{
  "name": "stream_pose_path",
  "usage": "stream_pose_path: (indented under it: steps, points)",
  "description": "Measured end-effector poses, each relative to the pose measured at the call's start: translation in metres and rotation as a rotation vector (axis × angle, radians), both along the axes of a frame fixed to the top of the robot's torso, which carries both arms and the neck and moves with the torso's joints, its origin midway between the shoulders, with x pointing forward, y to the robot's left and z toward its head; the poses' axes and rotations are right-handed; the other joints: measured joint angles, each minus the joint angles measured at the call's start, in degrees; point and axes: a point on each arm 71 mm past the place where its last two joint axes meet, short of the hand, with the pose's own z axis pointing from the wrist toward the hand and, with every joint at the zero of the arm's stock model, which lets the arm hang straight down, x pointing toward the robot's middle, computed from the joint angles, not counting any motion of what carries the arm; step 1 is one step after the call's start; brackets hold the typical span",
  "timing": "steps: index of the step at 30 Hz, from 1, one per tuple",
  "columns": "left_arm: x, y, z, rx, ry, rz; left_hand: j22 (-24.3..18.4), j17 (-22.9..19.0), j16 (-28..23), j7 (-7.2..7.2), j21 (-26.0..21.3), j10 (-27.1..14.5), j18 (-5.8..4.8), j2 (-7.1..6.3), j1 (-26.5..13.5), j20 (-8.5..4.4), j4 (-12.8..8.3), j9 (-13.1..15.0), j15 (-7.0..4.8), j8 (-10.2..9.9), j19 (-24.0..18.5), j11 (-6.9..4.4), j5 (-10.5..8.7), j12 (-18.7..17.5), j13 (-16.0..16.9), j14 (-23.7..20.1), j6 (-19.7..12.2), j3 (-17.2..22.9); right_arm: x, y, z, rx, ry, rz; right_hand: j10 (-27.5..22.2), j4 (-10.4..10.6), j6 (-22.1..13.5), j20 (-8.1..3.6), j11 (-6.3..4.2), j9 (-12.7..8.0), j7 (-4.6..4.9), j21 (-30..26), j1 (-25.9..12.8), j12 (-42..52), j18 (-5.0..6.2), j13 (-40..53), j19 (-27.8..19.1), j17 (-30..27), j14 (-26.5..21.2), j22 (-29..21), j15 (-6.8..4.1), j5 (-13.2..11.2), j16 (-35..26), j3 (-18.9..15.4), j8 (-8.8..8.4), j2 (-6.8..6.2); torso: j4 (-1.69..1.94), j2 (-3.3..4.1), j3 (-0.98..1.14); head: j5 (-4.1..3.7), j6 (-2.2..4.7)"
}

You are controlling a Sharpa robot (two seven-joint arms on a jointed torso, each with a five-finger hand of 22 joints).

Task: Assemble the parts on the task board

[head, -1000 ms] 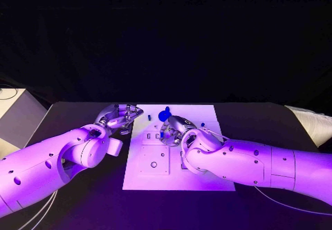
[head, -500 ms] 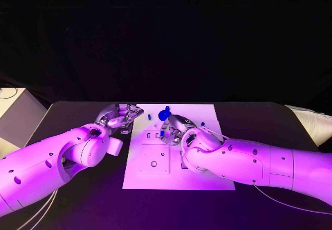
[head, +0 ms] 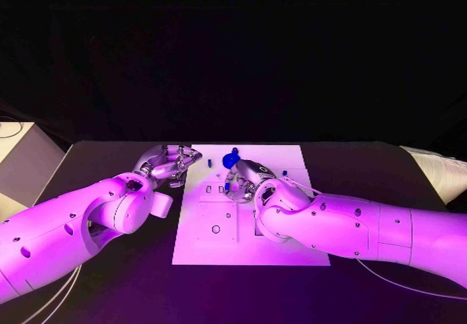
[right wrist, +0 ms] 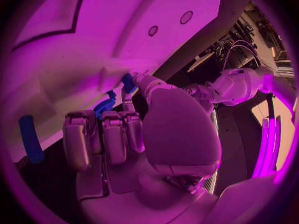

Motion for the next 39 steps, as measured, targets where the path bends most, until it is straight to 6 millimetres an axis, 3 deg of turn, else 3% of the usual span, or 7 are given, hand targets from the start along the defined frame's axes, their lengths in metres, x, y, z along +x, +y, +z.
stream_pose_path:
  steps: [12, 18, 29, 39]
  points:
    - [0.0, -0.0002, -0.0002, 0.003, 0.0, -0.003, -0.01, -0.01, 0.0, 0.0, 0.0, 0.0, 0.0, 0.0, 0.0, 0.0, 0.0, -0.01, 0.0, 0.0, 0.0, 0.0, 0.0, 0.0, -0.01, 0.0, 0.0, 0.0, -0.0011, 0.0013, -0.001, -0.005, 0.002, 0.017, 0.0, 0.34, -1.7, 0.0, 0.0, -0.42, 0.48, 0.0, -0.82, -0.32, 0.0, 0.0, 0.0, 0.0, 0.0, -0.01, 0.0, -1.25, 0.0, -0.34, 0.1, -0.82, 0.01, -0.07, 0.04, 0.05, -0.21]
    - [0.0, 0.0001, -0.0004, 0.004, 0.001, -0.003, 0.0, -0.01, 0.0, 0.05, 0.0, 0.0, 0.0, 0.0, 0.0, 0.07, 0.0, -0.01, 0.0, 0.0, 0.1, 0.0, 0.0, 0.16, 0.05, 0.0, -0.05, 0.0, -0.0014, 0.0018, -0.0017, -0.009, 0.004, 0.028, 0.2, 0.82, -2.55, 0.0, 0.21, -0.68, 0.92, 0.0, -1.12, -1.04, 0.0, 0.04, 0.0, -0.01, 0.0, -0.01, 0.0, -3.41, 0.0, -1.14, -0.33, -1.12, -0.02, -0.06, 0.07, 0.09, -0.28]
    - [0.0001, 0.0003, -0.0006, 0.006, 0.003, -0.004, 0.1, -0.01, 0.0, 0.21, 0.0, 0.21, 0.01, 0.0, 0.0, 0.0, 0.0, -0.01, 0.0, 0.0, 0.41, -0.21, 0.0, 0.33, 0.25, 0.0, -0.21, 0.0, -0.0014, 0.0017, -0.0019, -0.01, 0.003, 0.036, -0.01, 1.03, -3.45, 0.0, 0.42, -0.95, 1.21, -0.44, -1.09, -2.16, 0.0, 0.03, 0.0, -0.01, -0.02, -0.02, 0.41, -3.87, 0.0, -1.99, -0.66, -1.14, 0.01, -0.02, 0.1, 0.07, -0.43]
    - [0.0001, 0.0005, -0.0009, 0.007, 0.005, -0.005, 0.22, -0.01, 0.23, 0.21, 0.0, 0.21, 0.01, 0.0, 0.0, 0.0, 0.16, -0.02, 0.0, 0.0, 0.41, -0.21, 0.0, 0.33, 0.26, 0.0, -0.2, 0.16, -0.0016, 0.0, -0.0014, -0.002, -0.005, 0.04, -1.13, 1.87, -6.73, 0.84, 1.82, -1.78, 2.05, -0.72, -0.87, -4.37, 0.0, 0.03, 0.01, -0.01, -0.02, -0.03, 0.93, -4.7, 0.0, -4.14, -2.14, -1.97, 0.01, -0.02, 0.11, 0.04, -0.5]
